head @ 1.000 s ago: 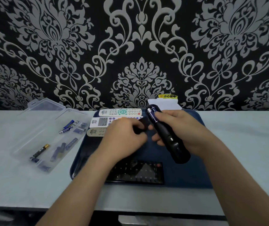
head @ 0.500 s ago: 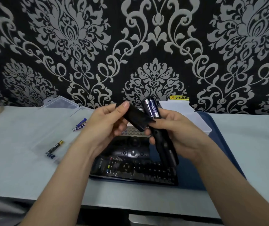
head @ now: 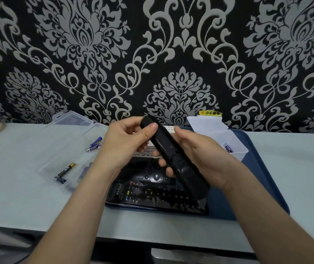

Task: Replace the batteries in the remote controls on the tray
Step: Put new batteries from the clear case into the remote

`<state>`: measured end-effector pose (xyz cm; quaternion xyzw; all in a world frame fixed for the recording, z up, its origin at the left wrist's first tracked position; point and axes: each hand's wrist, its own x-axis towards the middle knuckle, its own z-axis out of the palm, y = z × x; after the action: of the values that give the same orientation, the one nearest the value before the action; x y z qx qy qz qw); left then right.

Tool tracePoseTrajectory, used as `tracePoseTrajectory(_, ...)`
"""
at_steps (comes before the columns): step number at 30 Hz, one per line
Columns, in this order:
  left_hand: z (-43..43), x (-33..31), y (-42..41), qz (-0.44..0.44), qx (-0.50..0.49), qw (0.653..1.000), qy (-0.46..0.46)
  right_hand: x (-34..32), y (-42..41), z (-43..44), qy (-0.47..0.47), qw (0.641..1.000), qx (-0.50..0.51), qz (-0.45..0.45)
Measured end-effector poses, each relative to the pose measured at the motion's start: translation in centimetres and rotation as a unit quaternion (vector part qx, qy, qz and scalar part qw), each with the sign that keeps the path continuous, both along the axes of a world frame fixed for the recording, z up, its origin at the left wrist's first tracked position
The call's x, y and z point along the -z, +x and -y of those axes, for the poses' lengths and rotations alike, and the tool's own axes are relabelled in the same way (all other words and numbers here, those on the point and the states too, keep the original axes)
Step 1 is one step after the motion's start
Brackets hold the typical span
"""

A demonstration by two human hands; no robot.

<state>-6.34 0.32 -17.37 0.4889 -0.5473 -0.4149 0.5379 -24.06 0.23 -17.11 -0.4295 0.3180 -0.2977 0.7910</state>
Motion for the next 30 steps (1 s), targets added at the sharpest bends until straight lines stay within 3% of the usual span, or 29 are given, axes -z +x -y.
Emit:
tracePoseTrajectory(2,0.1,0.2,-0.3,0.035,-0.007,0.999,0.004,0.1,-0.2,0.1,-0.012,1.000,0.023,-0.016)
tracePoseTrajectory(8,0.1,0.2,-0.3,-0.051,0.052,0.994,0.079,-0.2,-0.4,0.0,-0.029,0.999,0.017,0.002)
tracePoseTrajectory(13,-0.3,0.0,0.0,-0.052,0.102,0.987,0.109,-0.3,-0.6,0.1,-0.030,1.000,0.000,-0.008)
tracePoseTrajectory(18,-0.1,-0.4,-0.5,-0.211,0.017,0.970,0.116,-1.3,-2.2,0.5,0.018,0.994,0.074,0.077)
tracePoseTrajectory(23,-0.1,0.4,-2.4,-0.383,-0.043,0.916,0.113,-0.3,-1.2,0.5,0.020,0.981,0.124,0.148)
tracePoseTrajectory(27,-0.1,0.3,-2.4,-0.464,-0.083,0.877,0.092,-0.4,-0.4,0.6,-0.003,0.958,0.110,0.265)
tracePoseTrajectory(30,-0.6,0.6,-3.7,-0.472,-0.087,0.872,0.097,0.3,1.0,0.9,-0.085,0.960,0.177,0.202)
